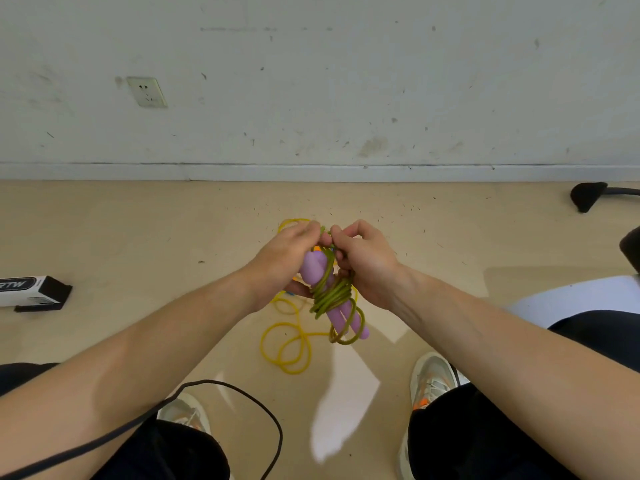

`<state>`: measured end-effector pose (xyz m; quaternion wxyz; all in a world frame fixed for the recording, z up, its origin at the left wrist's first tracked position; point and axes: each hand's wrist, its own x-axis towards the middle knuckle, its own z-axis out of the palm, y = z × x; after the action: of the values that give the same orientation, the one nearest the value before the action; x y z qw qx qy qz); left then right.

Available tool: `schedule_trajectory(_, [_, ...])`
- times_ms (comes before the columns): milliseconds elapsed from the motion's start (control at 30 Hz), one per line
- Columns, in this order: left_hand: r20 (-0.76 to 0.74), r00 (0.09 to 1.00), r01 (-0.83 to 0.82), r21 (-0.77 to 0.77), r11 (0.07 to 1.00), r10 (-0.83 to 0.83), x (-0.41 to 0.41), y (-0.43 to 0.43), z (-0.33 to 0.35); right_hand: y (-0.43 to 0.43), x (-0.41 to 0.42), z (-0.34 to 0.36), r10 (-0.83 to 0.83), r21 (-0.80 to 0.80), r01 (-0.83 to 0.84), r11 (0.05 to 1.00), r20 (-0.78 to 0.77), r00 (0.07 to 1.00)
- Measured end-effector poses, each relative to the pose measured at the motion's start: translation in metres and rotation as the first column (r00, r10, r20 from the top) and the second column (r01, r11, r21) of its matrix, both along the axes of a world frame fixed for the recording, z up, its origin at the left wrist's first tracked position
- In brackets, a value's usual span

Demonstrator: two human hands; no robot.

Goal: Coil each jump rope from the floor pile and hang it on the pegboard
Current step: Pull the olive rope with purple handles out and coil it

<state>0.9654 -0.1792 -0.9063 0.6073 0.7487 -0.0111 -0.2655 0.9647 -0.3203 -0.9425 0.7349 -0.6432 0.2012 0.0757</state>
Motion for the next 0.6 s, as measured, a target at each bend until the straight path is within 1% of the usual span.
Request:
schedule_trajectory(67, [-0.036,0.997,-0.069,-0.035,0.997,0.068,0.001,0.0,-0.002,-0.001,0.001,0.001,-0.014,0.004,0.014,1.0,-0.01,1.0])
schedule_trajectory(133, [-0.058,0.996,-0.077,-0.052,0.996,0.074,0.003,0.003,-0.002,-0.002,0.004,0.002,-0.022,0.029,0.023,0.999,-0.029,0.999])
schedule_trajectory(267, [-0.14,0.989,0.016,-0.147,0.989,-0.037,0.013,0.016,0.002,-0.002,0.005,0.008,-0.019,0.108,0.023,0.994,-0.034,0.999])
schedule_trajectory(367, [-0.194,0.979,0.023,-0.184,0.983,-0.059,0.02,0.025,0.004,-0.001,0.003,0.012,0.015,0.152,-0.016,0.988,0.009,1.0])
schedule_trajectory(600, [-0.175,0.984,0.01,-0.183,0.983,-0.042,0.028,0.028,0.004,-0.002,0.001,0.011,0.038,0.164,-0.045,0.985,0.049,0.998])
